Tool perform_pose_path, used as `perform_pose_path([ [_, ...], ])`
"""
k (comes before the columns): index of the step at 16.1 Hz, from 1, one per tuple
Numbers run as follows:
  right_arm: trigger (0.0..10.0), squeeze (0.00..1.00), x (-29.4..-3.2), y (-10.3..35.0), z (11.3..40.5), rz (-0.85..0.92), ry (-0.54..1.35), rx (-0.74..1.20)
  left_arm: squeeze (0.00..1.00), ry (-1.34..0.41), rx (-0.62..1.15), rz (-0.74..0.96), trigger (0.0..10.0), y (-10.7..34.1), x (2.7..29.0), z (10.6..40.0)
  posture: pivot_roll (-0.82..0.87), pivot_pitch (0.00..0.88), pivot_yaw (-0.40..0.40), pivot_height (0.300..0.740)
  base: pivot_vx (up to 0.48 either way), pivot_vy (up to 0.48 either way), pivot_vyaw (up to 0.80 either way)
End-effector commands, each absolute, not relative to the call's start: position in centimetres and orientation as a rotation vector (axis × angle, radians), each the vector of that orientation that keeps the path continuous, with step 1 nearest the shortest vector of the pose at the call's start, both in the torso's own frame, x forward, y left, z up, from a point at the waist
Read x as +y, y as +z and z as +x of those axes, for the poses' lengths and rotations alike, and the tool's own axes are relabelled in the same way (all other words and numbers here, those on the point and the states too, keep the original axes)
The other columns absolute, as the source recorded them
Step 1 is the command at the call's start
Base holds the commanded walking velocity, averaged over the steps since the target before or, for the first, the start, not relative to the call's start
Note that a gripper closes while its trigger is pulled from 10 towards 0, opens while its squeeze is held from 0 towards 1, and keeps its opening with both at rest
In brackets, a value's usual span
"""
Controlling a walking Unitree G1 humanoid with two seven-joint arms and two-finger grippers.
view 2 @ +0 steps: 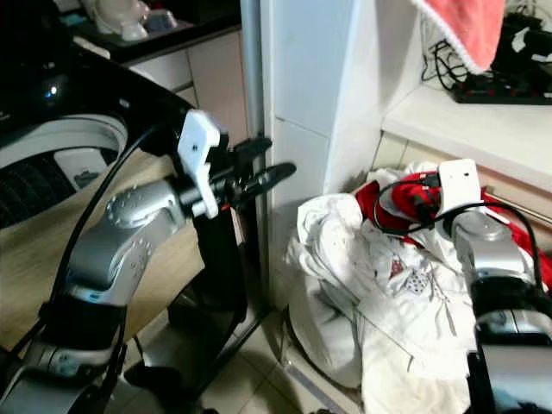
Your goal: Clothes washing
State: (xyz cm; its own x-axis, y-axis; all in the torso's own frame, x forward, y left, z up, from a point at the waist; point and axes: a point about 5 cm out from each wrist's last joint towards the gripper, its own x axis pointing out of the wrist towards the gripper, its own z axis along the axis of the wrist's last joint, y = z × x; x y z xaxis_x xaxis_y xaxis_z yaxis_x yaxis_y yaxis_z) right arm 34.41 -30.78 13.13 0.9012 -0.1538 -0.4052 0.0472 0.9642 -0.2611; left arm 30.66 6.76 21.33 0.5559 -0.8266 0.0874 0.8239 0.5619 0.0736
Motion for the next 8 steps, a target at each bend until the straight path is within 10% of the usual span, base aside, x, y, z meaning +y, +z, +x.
perform_pose_path([
  [1,10.0,1.0,-30.8,13.7,34.9,-0.238,-0.095,0.403,0.0,-0.982,-0.125,0.036,10.0,21.8,6.7,30.1,-0.01,0.008,0.075,0.74,0.0,0.0,0.0],
  [3,10.0,1.0,-31.1,13.2,35.0,-0.251,-0.117,0.415,0.0,-1.04,-0.07,0.105,10.0,20.7,7.3,28.4,0.03,0.043,0.09,0.74,0.0,0.0,0.0],
  [4,10.0,0.0,-31.2,13.0,35.0,-0.248,-0.145,0.413,0.0,-1.085,-0.047,0.125,10.0,20.1,7.3,27.5,0.05,0.054,0.093,0.74,0.0,0.0,0.0],
  [8,10.0,0.0,-31.3,12.7,35.0,-0.198,-0.169,0.387,0.0,-1.127,-0.012,0.151,10.0,19.6,7.4,25.8,0.08,0.094,0.1,0.74,0.0,0.0,0.0],
])
